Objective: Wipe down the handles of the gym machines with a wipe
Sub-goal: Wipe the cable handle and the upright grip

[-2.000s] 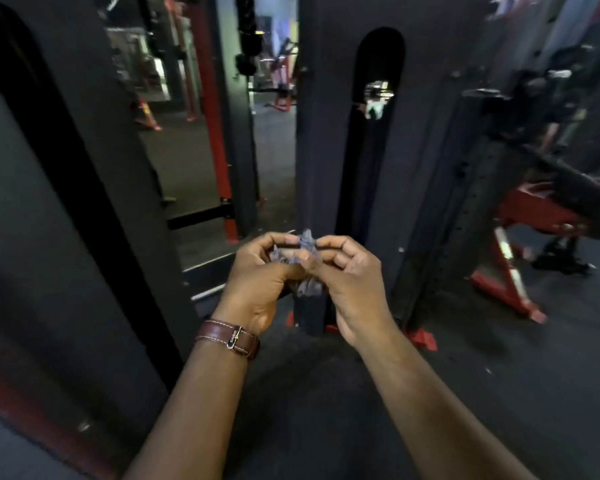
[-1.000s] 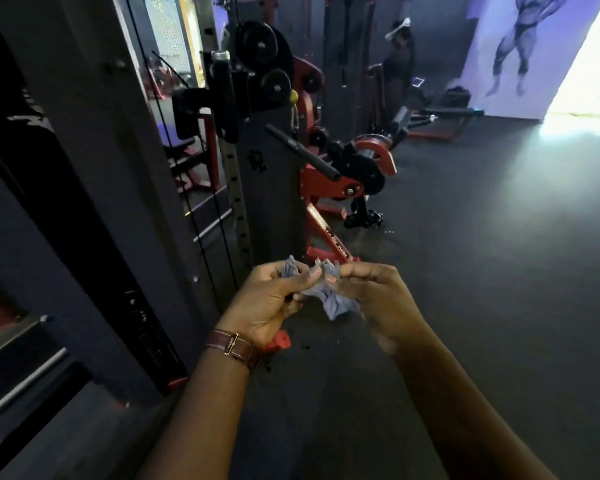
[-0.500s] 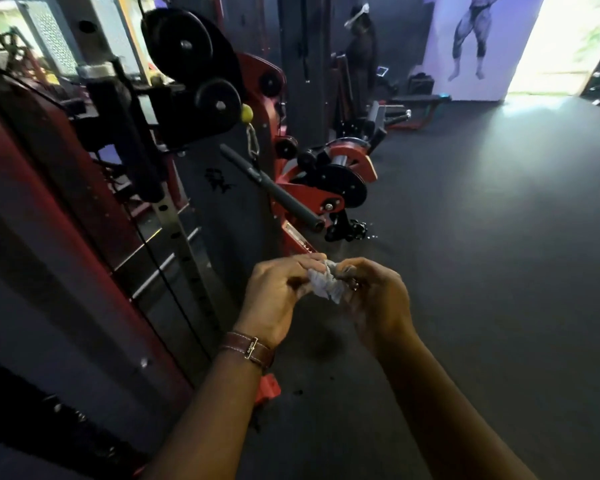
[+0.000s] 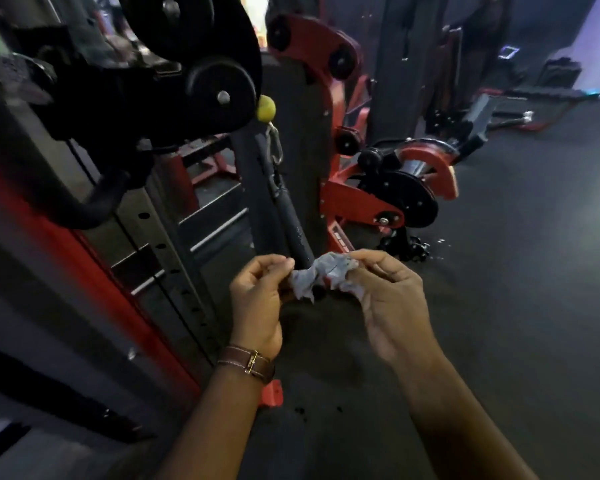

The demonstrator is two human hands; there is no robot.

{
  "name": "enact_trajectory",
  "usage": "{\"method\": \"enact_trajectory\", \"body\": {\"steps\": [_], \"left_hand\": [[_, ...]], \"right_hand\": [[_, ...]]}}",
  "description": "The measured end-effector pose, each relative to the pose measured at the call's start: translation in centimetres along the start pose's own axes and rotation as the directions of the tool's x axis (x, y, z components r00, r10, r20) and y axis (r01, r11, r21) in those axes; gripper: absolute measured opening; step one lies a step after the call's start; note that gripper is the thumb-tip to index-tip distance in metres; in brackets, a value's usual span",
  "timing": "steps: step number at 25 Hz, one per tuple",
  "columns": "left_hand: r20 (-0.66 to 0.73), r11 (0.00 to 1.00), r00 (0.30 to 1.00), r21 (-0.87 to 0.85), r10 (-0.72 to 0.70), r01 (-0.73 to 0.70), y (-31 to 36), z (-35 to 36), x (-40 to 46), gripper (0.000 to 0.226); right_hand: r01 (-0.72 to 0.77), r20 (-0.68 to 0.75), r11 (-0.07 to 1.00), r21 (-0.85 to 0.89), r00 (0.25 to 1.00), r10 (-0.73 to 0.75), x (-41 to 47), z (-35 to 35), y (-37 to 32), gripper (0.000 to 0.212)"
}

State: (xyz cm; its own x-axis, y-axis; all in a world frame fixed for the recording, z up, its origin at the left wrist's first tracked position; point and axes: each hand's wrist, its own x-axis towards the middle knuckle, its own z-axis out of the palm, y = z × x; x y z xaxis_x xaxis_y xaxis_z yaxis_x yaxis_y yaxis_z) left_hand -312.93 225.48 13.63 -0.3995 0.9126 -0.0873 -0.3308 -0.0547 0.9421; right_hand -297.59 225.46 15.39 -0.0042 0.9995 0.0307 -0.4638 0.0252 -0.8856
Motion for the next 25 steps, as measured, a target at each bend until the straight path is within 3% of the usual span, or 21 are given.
{"method": "enact_trajectory", "body": {"steps": [4, 7, 9, 13, 15, 17, 20, 22, 25], "left_hand": [[-0.248, 0.995, 0.964, -0.050, -0.094, 0.084, -1.8, 2.1, 2.6, 0.012], [-0.262, 0.987, 0.953, -0.090, -0.150, 0.131, -2.4, 3.1, 4.1, 0.007], [-0.226, 0.980, 0.956, -0.101, -0.189, 0.171, -2.5, 3.4, 5.0, 0.004], [-0.169, 0.959, 0.947, -0.119, -0.274, 0.256, -2.7, 2.9, 6.7, 0.022], [-0.139, 0.953, 0.945, -0.113, -0.296, 0.282, -2.7, 2.8, 7.3, 0.034], [-0.100, 0.946, 0.946, -0.140, -0.308, 0.293, -2.9, 3.0, 7.7, 0.042], [-0.020, 0.925, 0.943, -0.200, -0.333, 0.323, -2.9, 4.1, 8.1, 0.045], [-0.016, 0.933, 0.945, -0.160, -0.328, 0.321, -2.9, 4.9, 8.5, 0.045], [-0.056, 0.941, 0.943, -0.105, -0.329, 0.322, -2.9, 5.1, 8.9, 0.045]], "right_hand": [[-0.201, 0.037, 0.974, 0.100, 0.979, 0.198, 6.0, -1.5, -0.5, 0.024], [-0.334, 0.059, 0.921, 0.200, 0.943, 0.329, 9.4, -1.8, -0.3, 0.022], [-0.337, -0.018, 0.930, 0.150, 0.939, 0.343, 11.8, -1.3, 0.2, 0.018], [-0.183, -0.001, 0.982, -0.035, 0.983, 0.183, 16.0, 0.8, 2.2, 0.009], [0.022, 0.119, 0.974, -0.227, 0.993, 0.005, 16.9, 1.0, 2.7, 0.010], [0.311, 0.321, 0.831, -0.460, 0.932, -0.172, 16.3, 0.6, 3.4, 0.020], [0.580, 0.510, 0.658, -0.481, 0.795, -0.328, 14.0, 0.0, 5.2, 0.024], [0.618, 0.500, 0.610, -0.496, 0.778, -0.381, 15.5, 0.4, 6.3, 0.024], [0.487, 0.353, 0.640, -0.594, 0.873, -0.338, 21.4, 2.2, 7.3, 0.031]]}}
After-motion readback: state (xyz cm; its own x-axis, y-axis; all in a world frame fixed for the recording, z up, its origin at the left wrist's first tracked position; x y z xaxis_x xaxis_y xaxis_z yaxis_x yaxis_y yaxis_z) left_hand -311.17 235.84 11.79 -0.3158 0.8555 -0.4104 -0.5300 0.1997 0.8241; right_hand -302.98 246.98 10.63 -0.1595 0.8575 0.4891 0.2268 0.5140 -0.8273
